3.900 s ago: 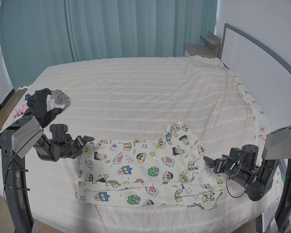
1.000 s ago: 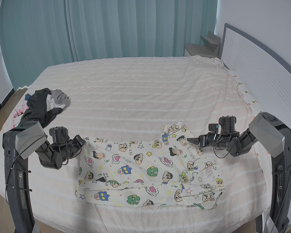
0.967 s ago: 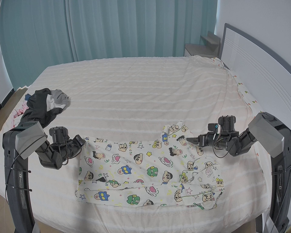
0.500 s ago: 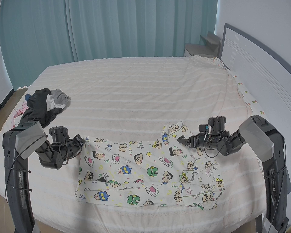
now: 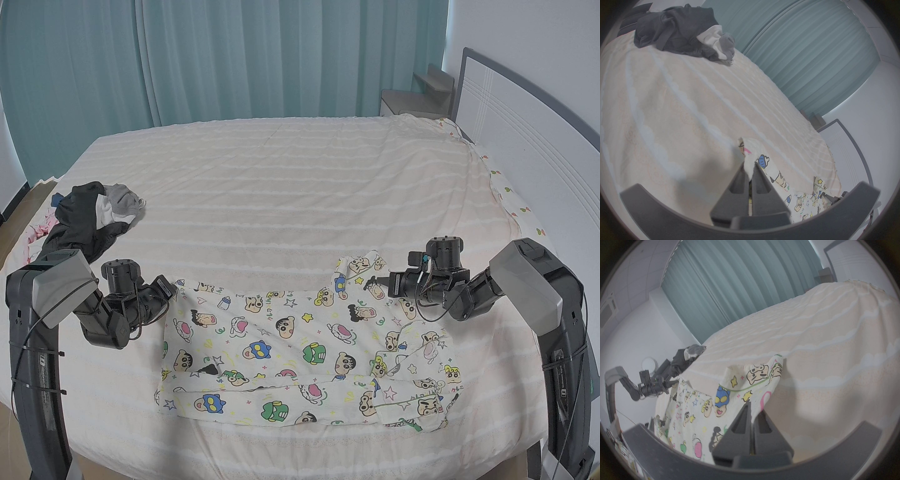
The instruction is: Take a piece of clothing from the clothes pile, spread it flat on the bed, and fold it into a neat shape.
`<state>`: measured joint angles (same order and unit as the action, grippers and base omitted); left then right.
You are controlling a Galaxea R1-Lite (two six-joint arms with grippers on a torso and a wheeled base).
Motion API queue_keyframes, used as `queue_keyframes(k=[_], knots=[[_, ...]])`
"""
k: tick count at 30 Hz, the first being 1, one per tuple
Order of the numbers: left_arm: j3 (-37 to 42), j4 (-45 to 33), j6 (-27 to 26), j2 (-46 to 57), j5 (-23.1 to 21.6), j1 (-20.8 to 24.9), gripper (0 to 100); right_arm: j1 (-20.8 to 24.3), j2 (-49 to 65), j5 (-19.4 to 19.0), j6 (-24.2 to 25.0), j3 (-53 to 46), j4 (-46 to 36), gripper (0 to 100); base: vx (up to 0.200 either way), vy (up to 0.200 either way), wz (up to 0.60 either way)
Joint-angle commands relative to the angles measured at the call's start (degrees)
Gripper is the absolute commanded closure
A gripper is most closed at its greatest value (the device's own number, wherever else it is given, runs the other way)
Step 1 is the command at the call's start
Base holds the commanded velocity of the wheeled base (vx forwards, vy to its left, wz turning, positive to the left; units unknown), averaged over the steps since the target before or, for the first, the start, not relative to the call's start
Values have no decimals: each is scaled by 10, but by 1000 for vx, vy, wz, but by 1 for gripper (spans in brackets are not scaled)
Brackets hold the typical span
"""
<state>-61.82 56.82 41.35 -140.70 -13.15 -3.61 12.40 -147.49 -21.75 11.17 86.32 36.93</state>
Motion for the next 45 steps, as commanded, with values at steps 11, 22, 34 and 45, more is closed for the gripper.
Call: queue_keyframes(k=[11, 22, 34, 45], knots=[[11, 69, -2, 4, 22, 16, 100, -26, 28, -4, 49, -23, 35, 100, 0, 0, 0], [12, 91, -52, 14, 45, 25, 100, -35, 41, -4, 64, -22, 44, 100, 0, 0, 0], [51, 99, -62, 51, 53, 35, 100, -52, 88, -58, 61, -98, 39, 100, 0, 0, 0], [54, 97, -60, 47, 52, 53, 100, -56, 65, -70, 53, -56, -21, 100, 0, 0, 0]])
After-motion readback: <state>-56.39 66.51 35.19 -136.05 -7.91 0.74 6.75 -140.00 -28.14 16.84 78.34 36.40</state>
